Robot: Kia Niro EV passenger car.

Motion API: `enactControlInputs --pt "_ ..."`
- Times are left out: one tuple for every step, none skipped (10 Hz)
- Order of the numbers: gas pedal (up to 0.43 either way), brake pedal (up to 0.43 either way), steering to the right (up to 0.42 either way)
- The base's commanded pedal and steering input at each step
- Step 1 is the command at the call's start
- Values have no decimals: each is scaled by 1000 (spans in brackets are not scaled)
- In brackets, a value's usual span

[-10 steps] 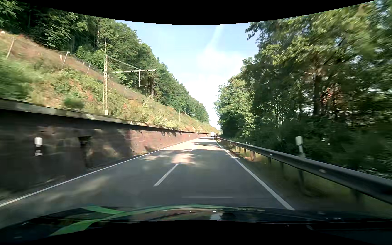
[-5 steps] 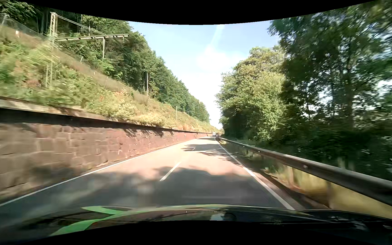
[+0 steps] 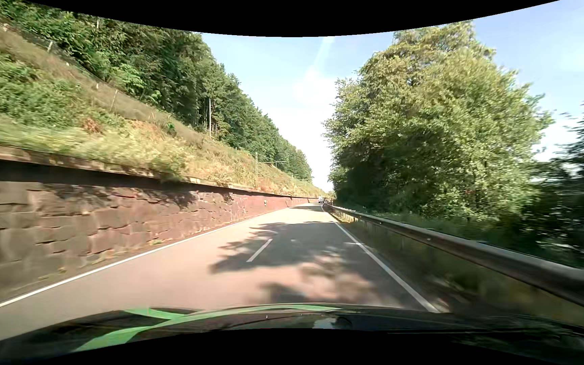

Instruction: Follow the waypoints while adhering to traffic rules and regulations

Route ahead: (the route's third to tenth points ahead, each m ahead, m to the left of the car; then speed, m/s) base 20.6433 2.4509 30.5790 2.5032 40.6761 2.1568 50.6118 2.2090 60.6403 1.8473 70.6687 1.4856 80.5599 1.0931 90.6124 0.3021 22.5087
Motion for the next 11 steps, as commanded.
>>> enactControlInputs --pt "189 0 -1" --pt "189 0 -1" --pt "197 0 0" --pt "197 0 -1" --pt "197 0 0" --pt "220 0 1" --pt "240 0 3" --pt "240 0 3" --pt "240 0 3" --pt "240 0 3" --pt "240 0 3"
